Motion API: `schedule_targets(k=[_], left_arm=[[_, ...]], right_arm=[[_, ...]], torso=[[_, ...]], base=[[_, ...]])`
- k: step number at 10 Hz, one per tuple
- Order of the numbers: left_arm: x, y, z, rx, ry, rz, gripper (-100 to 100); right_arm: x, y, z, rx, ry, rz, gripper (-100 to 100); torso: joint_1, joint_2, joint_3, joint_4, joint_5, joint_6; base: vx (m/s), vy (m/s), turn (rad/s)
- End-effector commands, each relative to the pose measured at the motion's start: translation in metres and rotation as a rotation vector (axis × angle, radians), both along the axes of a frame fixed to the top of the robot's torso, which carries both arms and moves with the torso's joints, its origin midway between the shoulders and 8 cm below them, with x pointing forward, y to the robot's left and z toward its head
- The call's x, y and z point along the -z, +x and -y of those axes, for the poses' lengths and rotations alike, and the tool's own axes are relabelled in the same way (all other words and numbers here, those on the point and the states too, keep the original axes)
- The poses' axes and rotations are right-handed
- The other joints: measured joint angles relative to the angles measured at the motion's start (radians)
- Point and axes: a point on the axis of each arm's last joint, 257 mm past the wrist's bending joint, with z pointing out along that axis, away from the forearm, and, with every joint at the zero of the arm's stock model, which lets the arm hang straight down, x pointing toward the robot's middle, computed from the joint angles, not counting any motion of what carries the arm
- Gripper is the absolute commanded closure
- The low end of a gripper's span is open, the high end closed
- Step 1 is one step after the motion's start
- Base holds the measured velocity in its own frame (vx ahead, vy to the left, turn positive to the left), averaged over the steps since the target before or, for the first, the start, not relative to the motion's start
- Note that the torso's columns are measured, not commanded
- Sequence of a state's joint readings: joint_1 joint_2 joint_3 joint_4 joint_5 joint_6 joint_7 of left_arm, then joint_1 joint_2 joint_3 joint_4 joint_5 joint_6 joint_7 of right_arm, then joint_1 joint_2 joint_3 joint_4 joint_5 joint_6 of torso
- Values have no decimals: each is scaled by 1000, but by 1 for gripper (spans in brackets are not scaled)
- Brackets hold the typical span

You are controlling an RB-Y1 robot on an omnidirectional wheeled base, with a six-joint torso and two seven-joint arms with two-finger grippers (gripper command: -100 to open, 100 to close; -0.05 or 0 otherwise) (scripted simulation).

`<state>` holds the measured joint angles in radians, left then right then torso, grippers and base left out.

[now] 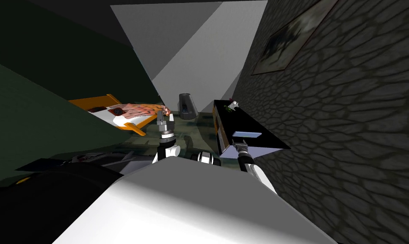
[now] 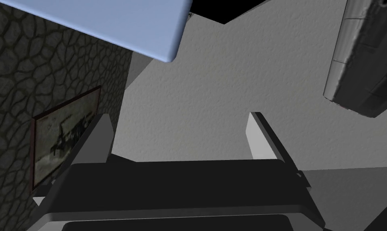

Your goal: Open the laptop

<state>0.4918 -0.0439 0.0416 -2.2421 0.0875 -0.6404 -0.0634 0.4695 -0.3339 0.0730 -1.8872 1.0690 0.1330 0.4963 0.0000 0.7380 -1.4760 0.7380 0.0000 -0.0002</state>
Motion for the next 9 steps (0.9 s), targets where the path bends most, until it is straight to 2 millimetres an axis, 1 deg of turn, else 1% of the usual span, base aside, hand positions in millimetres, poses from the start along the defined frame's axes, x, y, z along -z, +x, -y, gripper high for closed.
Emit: schedule_targets(k=[1,2,4,5,7,9], left_arm=[[0,0,0,0,0,0,0],[0,0,0,0,0,0,0],[0,0,0,0,0,0,0],[0,0,0,0,0,0,0],[0,0,0,0,0,0,0],[0,0,0,0,0,0,0]], right_arm=[[14,-5,14,17,-104,-40,-100],[13,-5,14,15,-115,-40,-100],[26,-10,31,29,-239,-85,-100],[25,-10,31,27,-254,-84,-100],[33,-14,47,34,-379,-120,-100],[36,-18,61,35,-498,-146,-100]], torso=[[0,0,0,0,0,1],[0,0,0,0,0,0],[0,0,0,0,0,0],[0,-1,-1,0,0,0],[0,0,0,0,0,0],[0,0,0,0,0,0]], base=[[36,-21,149],[31,-22,88],[45,-19,187],[43,-21,84],[40,-23,173],[46,-32,182]])
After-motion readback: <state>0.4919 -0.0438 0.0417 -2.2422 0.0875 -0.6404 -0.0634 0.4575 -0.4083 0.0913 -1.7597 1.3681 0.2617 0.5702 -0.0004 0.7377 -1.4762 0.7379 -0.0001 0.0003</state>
